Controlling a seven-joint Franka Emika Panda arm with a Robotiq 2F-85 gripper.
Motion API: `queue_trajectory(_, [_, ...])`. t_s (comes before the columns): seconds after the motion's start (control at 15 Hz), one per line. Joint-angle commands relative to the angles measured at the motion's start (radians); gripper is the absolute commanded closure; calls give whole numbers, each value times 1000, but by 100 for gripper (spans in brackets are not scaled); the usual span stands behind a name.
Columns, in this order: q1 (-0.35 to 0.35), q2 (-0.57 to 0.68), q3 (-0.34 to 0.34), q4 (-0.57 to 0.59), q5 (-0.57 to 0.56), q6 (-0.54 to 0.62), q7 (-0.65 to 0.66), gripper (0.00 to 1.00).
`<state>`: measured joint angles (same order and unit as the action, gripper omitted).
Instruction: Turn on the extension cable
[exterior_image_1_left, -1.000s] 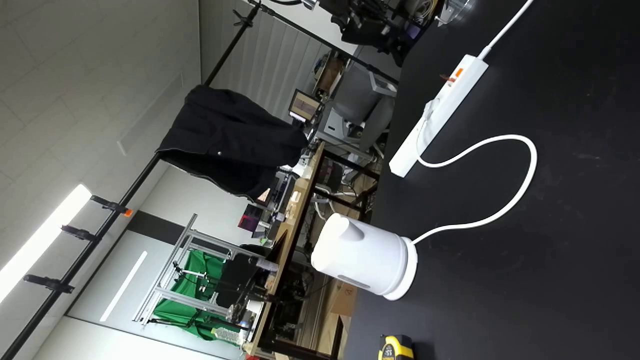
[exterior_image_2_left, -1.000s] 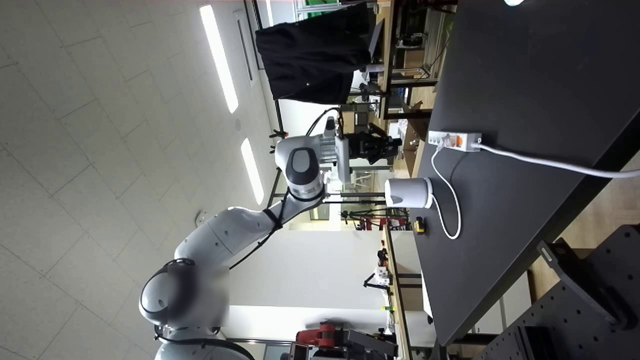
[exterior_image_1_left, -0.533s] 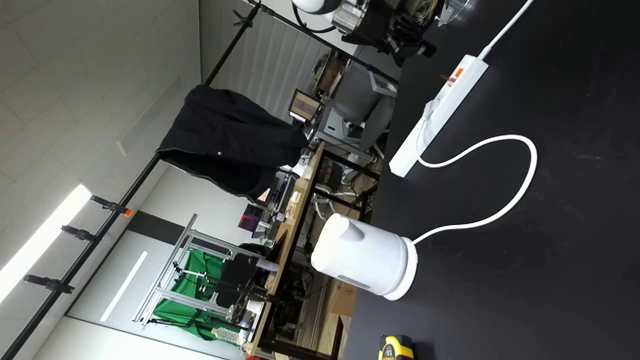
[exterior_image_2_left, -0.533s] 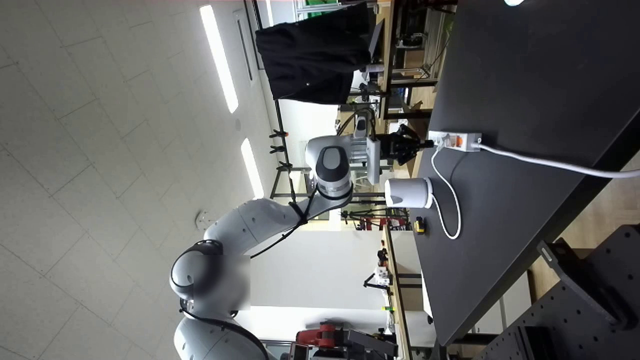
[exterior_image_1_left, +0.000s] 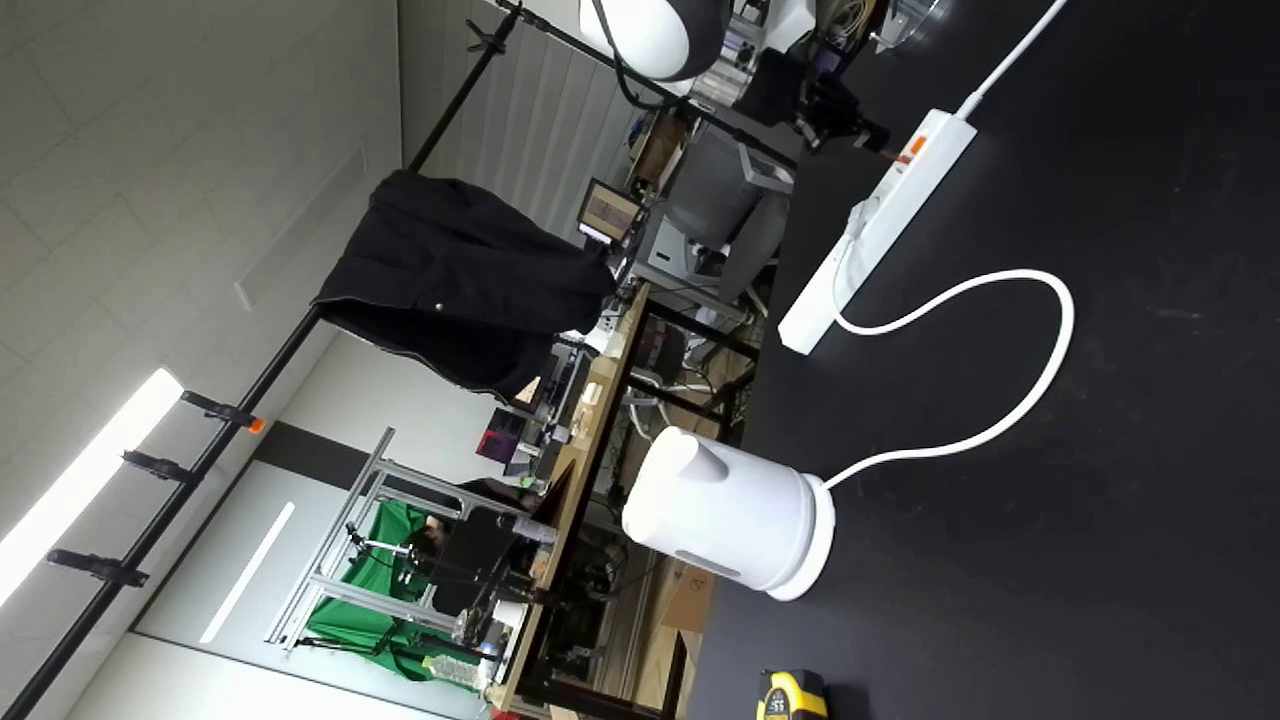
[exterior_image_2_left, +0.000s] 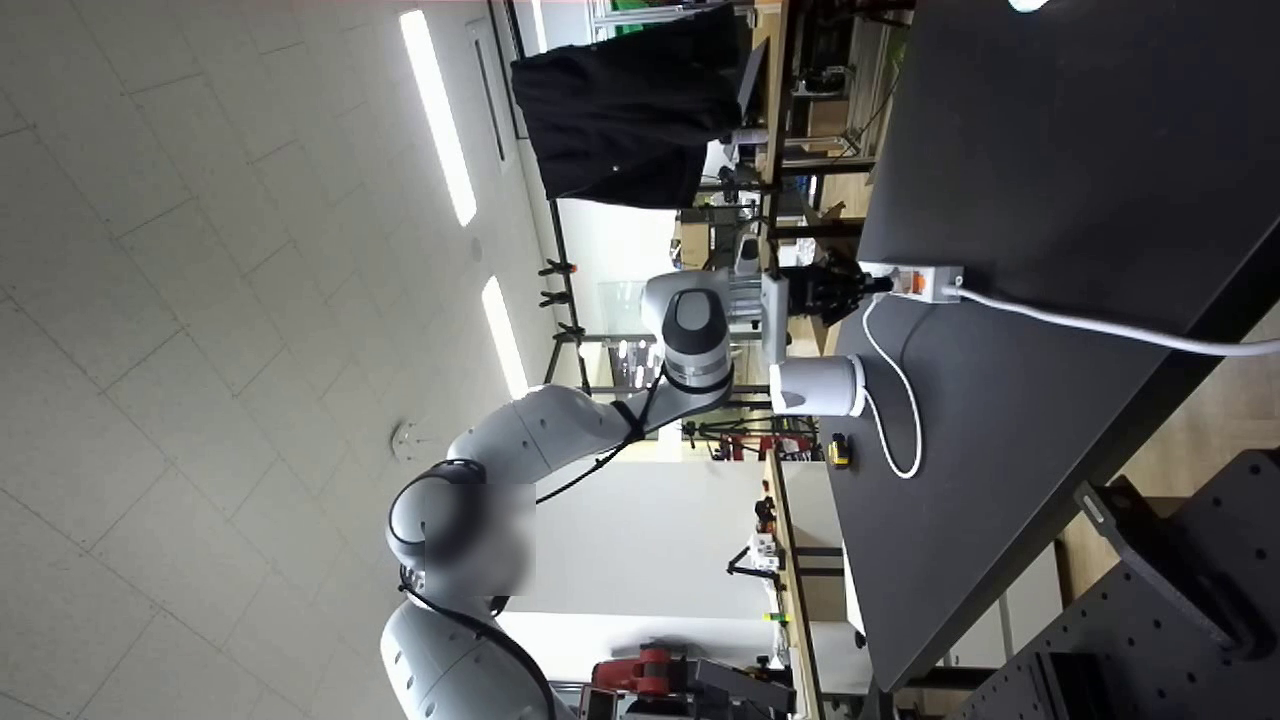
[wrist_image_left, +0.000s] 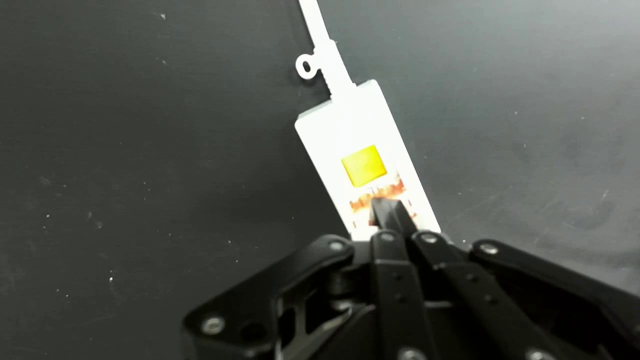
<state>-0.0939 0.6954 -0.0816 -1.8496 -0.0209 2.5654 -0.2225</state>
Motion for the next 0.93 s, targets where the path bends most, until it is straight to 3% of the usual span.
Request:
queue_trajectory(0.0, [8,45,-8,67,-33,-18,58,100])
queue_trajectory(0.87, [-42,18,23,87,40,-66,62,100])
